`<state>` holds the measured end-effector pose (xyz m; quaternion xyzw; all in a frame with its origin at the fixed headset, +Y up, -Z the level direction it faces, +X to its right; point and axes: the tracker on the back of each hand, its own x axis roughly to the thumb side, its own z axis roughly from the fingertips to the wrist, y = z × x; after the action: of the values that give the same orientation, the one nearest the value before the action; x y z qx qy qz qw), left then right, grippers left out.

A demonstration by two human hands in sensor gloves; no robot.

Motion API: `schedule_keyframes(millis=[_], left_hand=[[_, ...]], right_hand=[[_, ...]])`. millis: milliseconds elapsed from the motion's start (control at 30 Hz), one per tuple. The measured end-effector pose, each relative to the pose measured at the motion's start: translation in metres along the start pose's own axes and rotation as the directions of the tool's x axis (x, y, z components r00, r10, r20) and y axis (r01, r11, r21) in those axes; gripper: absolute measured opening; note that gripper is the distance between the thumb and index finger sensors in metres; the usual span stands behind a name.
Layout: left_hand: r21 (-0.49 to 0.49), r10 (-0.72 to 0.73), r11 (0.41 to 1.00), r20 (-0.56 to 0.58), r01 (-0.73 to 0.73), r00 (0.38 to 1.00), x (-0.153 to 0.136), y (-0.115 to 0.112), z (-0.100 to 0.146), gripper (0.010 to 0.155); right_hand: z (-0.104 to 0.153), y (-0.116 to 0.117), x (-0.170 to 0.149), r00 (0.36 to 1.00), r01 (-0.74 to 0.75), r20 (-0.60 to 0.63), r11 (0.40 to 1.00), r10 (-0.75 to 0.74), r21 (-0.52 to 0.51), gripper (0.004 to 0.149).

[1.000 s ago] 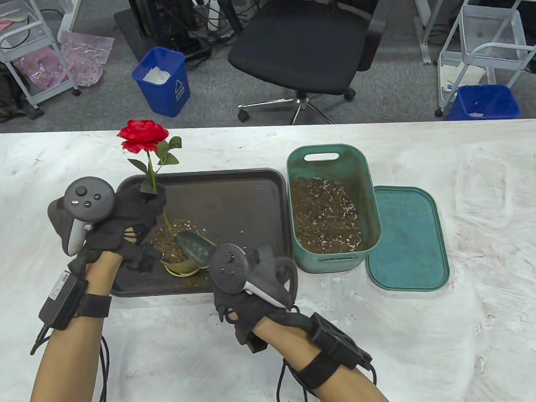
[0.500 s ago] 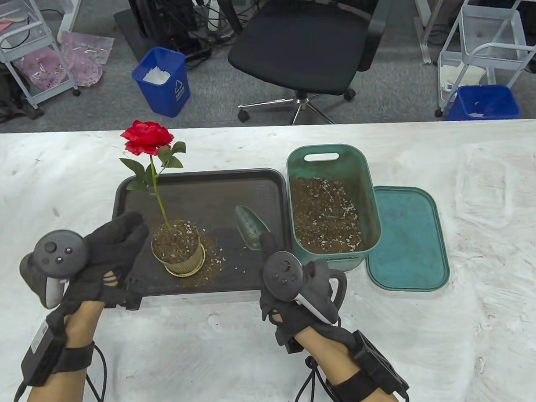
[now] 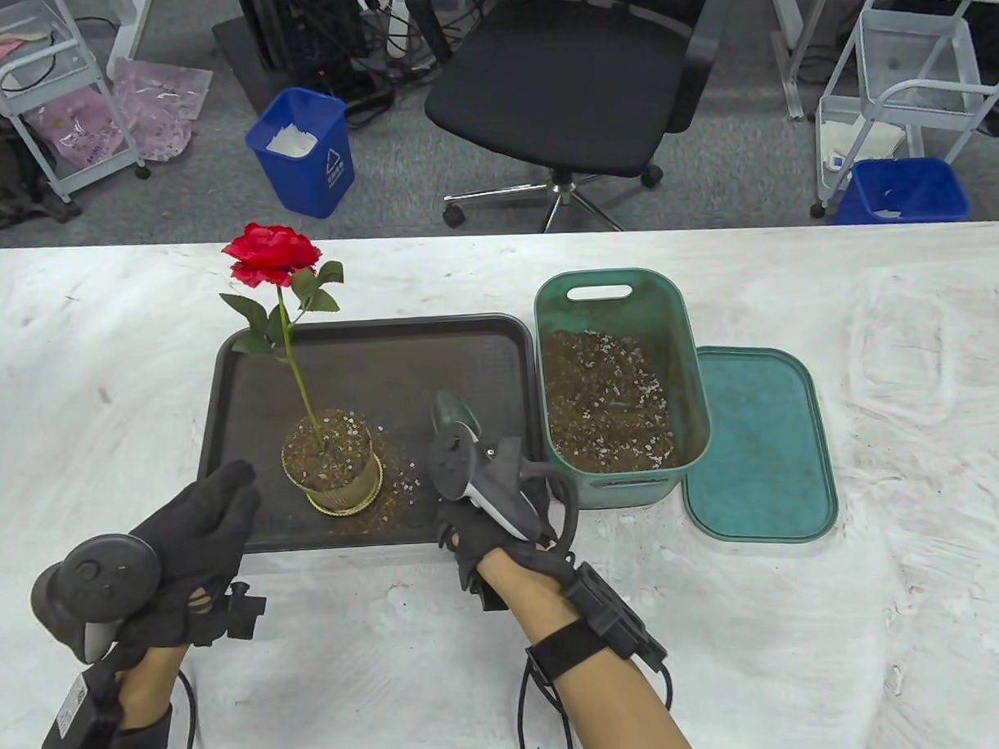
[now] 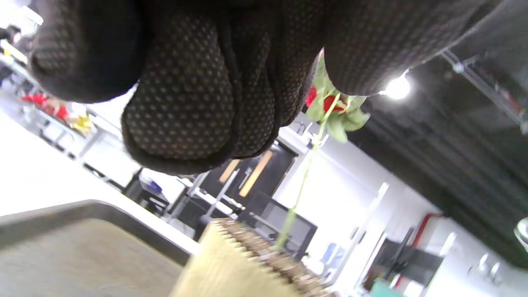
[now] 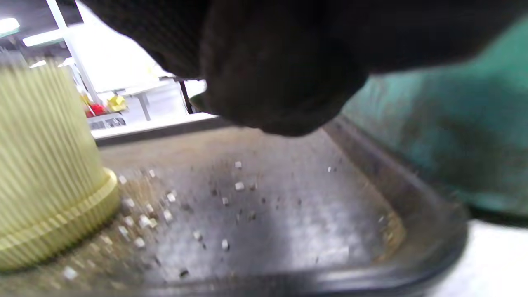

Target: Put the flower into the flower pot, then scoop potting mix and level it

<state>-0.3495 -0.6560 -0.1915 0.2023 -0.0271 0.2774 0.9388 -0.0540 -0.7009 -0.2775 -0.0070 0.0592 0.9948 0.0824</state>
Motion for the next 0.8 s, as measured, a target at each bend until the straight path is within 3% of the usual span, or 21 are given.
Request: schedule_keyframes(millis=[133, 300, 433, 800], left_hand=[[-0.012, -0.134, 0.991, 0.037, 0.134, 0.99, 0.0, -0.008, 0.006, 0.052], [-0.044, -0.19, 0.98, 0.09, 0.195, 0.978, 0.01, -0.02, 0.009, 0.052], [-0.065, -0.273, 0.957, 0.133, 0.283, 0.953, 0.013, -0.03, 0.011, 0.052], [-0.075, -0.309, 0.942, 0.182, 0.327, 0.933, 0.02, -0.033, 0.013, 0.052]], right_hand=[[-0.019, 0.027, 0.013, 0.984, -0.171, -0.052, 0.984, 0.169, -0.038, 0.058], [-0.029, 0.032, 0.016, 0.954, -0.293, -0.081, 0.954, 0.288, -0.062, 0.057], [-0.034, 0.033, 0.021, 0.942, -0.334, -0.048, 0.941, 0.331, -0.058, 0.057], [-0.045, 0.043, 0.031, 0.924, -0.382, -0.003, 0.924, 0.382, 0.007, 0.063]])
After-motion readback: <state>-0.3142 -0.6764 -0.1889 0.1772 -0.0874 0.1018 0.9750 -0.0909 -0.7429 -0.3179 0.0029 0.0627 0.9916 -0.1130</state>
